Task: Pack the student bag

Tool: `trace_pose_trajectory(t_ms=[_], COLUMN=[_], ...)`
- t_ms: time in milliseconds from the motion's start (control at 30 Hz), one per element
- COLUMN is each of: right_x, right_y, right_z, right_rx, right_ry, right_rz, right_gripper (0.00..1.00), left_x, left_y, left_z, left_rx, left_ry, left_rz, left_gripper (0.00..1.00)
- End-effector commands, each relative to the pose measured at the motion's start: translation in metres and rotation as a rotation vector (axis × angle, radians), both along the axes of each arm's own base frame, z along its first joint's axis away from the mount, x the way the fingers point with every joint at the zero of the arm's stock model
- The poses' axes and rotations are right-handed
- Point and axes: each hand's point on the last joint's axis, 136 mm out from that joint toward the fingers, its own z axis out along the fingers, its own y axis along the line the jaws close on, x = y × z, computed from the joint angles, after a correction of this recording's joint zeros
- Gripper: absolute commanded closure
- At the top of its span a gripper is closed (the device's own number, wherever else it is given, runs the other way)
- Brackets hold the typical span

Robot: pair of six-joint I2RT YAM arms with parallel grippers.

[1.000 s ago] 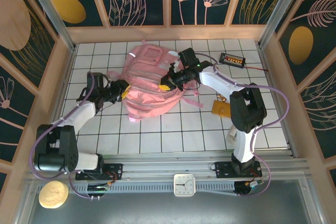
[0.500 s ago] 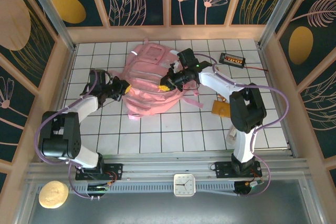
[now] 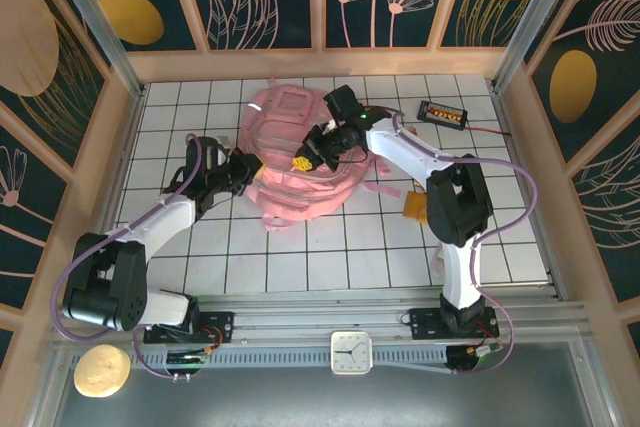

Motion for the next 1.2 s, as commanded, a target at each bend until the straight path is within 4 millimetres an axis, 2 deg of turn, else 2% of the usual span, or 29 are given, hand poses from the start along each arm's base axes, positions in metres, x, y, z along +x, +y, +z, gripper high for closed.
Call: trace_pose_trajectory(t_ms=[0, 233, 400, 467, 633, 833, 867, 900, 967, 1000, 1067, 1167], right_x=[0.015, 0.028, 0.040, 0.046, 0.055, 0.055, 0.053, 0.051, 0.046, 0.042, 0.035, 0.026], right_y=[0.027, 0.066, 0.101, 0.109, 0.118, 0.100, 0.095, 0.090, 0.079, 0.073, 0.065, 0.055], right_z=[0.009, 0.011, 0.018, 0.017, 0.014, 0.018, 0.021, 0.021, 0.024, 0.024, 0.023, 0.021], right_rx=[0.082, 0.116, 0.156, 0.149, 0.166, 0.131, 0.129, 0.125, 0.116, 0.116, 0.119, 0.120], right_ry=[0.001, 0.006, 0.007, 0.002, 0.007, -0.025, -0.031, -0.034, -0.045, -0.046, -0.038, -0.036], right_rz=[-0.037, -0.025, -0.026, -0.040, -0.083, -0.086, -0.085, -0.082, -0.080, -0.074, -0.068, -0.061], right_gripper=[1.00, 1.00, 1.00, 1.00, 1.00, 1.00, 1.00, 1.00, 1.00, 1.00, 1.00, 1.00], left_x=[-0.010, -0.017, -0.024, -0.025, -0.031, -0.037, -0.038, -0.039, -0.041, -0.041, -0.041, -0.035], left_y=[-0.029, -0.046, -0.055, -0.055, -0.056, -0.051, -0.047, -0.041, -0.026, -0.016, 0.007, 0.035], left_z=[0.041, 0.050, 0.047, 0.046, 0.040, 0.049, 0.053, 0.060, 0.072, 0.078, 0.087, 0.085], left_rx=[-0.070, -0.058, -0.057, -0.057, -0.060, -0.025, -0.004, 0.008, 0.016, 0.015, 0.014, 0.050], left_ry=[-0.149, -0.204, -0.205, -0.204, -0.194, -0.216, -0.225, -0.240, -0.259, -0.264, -0.276, -0.261], left_rz=[-0.127, -0.212, -0.252, -0.255, -0.268, -0.281, -0.272, -0.259, -0.222, -0.196, -0.138, -0.065], left_gripper=[1.00, 1.00, 1.00, 1.00, 1.00, 1.00, 0.82, 0.60, 0.35, 0.26, 0.18, 0.17])
